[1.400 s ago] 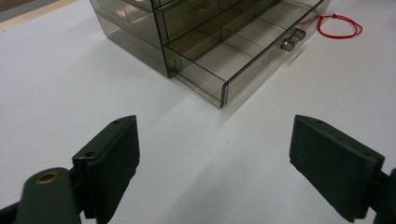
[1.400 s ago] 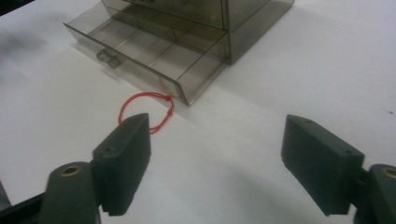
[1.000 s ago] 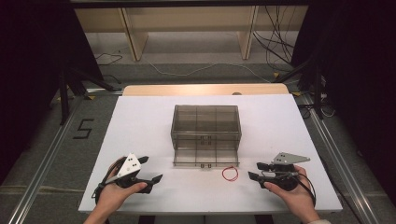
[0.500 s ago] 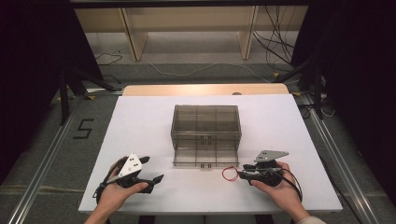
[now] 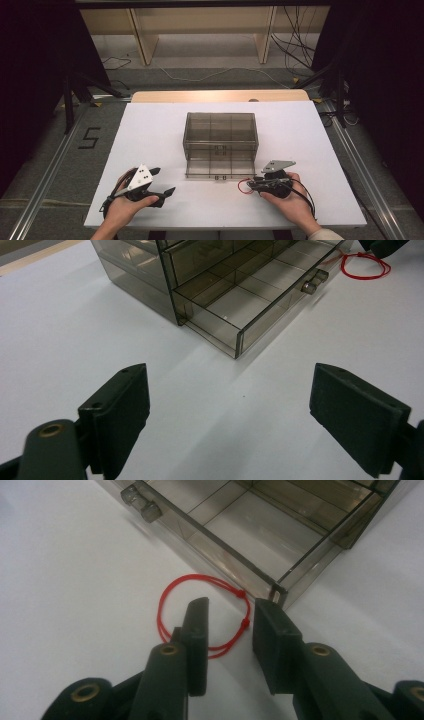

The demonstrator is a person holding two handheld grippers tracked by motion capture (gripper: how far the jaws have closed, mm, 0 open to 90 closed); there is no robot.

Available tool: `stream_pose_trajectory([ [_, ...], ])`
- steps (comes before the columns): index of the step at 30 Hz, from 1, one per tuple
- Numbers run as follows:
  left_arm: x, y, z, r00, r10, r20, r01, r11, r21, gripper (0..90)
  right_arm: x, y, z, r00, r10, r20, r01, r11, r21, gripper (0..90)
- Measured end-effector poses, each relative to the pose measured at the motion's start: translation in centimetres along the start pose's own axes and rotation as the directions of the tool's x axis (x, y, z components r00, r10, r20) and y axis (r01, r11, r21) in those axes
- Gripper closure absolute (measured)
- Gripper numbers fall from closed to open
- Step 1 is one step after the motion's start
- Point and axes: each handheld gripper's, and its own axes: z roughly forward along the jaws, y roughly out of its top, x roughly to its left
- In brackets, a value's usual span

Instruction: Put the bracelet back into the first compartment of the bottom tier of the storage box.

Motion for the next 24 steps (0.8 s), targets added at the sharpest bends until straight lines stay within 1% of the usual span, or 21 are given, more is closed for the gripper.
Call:
stream_pose_trajectory([
  [2,0.01,0.01,0.0,1.0,-0.001,-0.001,0.001,1.0,-0.002,16.1,0.01,0.0,0.07,1.0,0.0,0.003,0.0,1.0,0.004,69.9],
  [3,0.02,0.01,0.0,1.0,0.0,-0.002,0.0,1.0,-0.002,16.0,0.14,0.03,0.2,0.9999,0.008,0.006,-0.008,0.9999,0.009,71.2],
  [6,0.03,0.0,-0.03,1.0,0.0,-0.006,0.0,1.0,-0.003,16.1,0.15,0.05,0.3,0.9999,-0.003,0.014,0.003,0.9999,0.01,73.1],
  [7,0.05,0.02,-0.05,1.0,0.001,-0.007,-0.001,1.0,-0.005,16.1,0.2,0.1,0.31,0.9998,0.012,0.017,-0.013,0.9999,0.01,73.7],
  [10,0.08,0.03,-0.09,1.0,-0.001,-0.01,0.001,1.0,-0.007,16.2,0.18,0.13,0.36,0.9996,0.019,0.022,-0.019,0.9998,0.01,74.8],
  [11,0.08,0.02,-0.1,1.0,0.0,-0.01,0.0,1.0,-0.006,16.2,0.12,0.12,0.44,0.9996,0.011,0.027,-0.011,0.9999,0.007,76.0],
  [12,0.08,0.01,-0.1,1.0,-0.001,-0.009,0.0,1.0,-0.006,16.2,0.17,0.14,0.46,0.9994,0.018,0.031,-0.018,0.9998,0.008,76.7],
  [14,0.07,0.02,-0.1,1.0,0.0,-0.009,0.0,1.0,-0.007,16.2,0.16,0.15,0.49,0.9993,0.016,0.034,-0.016,0.9998,0.009,77.7],
  [16,0.06,0.04,-0.09,1.0,0.001,-0.007,-0.001,1.0,-0.008,16.2,0.08,0.15,0.52,0.9992,0.013,0.039,-0.013,0.9999,0.01,80.5],
  [18,0.05,0.02,-0.08,1.0,0.002,-0.007,-0.002,1.0,-0.007,16.2,0.12,0.18,0.54,0.9988,0.019,0.044,-0.02,0.9997,0.011,81.8],
  [22,0.03,0.03,-0.09,1.0,0.003,-0.007,-0.003,0.9999,-0.01,16.3,0.08,0.22,0.58,0.9988,0.011,0.047,-0.011,0.9998,0.014,84.8],
  [24,0.04,0.04,-0.1,1.0,0.005,-0.008,-0.005,0.9999,-0.011,16.3,0.14,0.24,0.6,0.9989,0.016,0.045,-0.017,0.9997,0.016,86.7],
])
